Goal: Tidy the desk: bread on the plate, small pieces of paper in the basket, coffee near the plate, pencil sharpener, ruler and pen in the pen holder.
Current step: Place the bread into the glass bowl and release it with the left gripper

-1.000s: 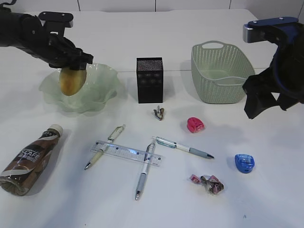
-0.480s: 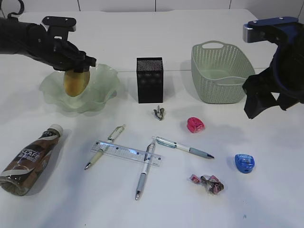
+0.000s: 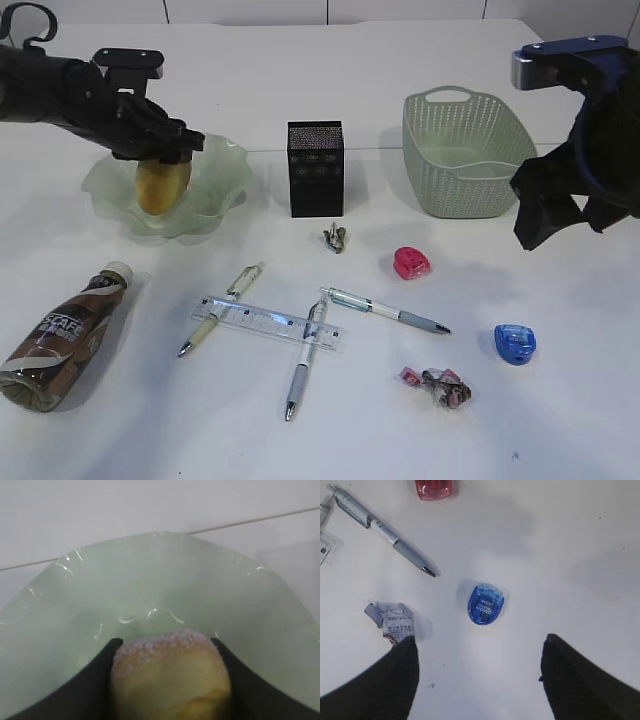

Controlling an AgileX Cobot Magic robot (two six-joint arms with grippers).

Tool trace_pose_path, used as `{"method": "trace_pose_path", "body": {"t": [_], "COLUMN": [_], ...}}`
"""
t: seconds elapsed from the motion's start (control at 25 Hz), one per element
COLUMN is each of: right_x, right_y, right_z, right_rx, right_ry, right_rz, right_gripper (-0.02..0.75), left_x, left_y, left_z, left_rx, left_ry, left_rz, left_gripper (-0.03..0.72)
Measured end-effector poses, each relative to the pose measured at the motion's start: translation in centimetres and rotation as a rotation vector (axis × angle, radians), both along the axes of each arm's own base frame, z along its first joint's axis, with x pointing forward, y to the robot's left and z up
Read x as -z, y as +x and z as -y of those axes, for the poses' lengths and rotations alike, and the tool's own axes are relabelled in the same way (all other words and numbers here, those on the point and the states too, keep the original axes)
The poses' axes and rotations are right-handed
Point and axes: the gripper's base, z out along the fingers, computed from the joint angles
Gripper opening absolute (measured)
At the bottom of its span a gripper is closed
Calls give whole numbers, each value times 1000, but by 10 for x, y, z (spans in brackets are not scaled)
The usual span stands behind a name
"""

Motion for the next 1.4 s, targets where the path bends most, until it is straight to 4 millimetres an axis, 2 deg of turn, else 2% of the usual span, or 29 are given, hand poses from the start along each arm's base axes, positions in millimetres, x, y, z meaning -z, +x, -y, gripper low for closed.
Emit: {"method": "trace_pose_path", "body": {"t": [0.16,0.4,0.68,0.88,1.12,1.4], "right_x": [0,0,0,0,1,1], "right_y": [0,0,-1,-2,-2,-5], "right_z": [0,0,-1,-1,-1,0], "right_rx": [0,2,15,16,16,16], "right_ry": [0,1,13,15,16,9], "right_rz": [0,0,-9,-19,-26,-56], "right_gripper": [586,587,586,586,586,586], "left_x": [0,1,4,-5,-30,-58], "left_y": [0,-1,-4,-1,7,-7], "left_z": [0,0,1,2,3,-1], "left_rx": [0,-10,-24,-23,-12,-2], "left_ry": [0,-15,-37,-37,-21,18], "left_rz": [-3,-19,-62,-76,-80,-166], "left_gripper": [408,456,592,605,603,587]}}
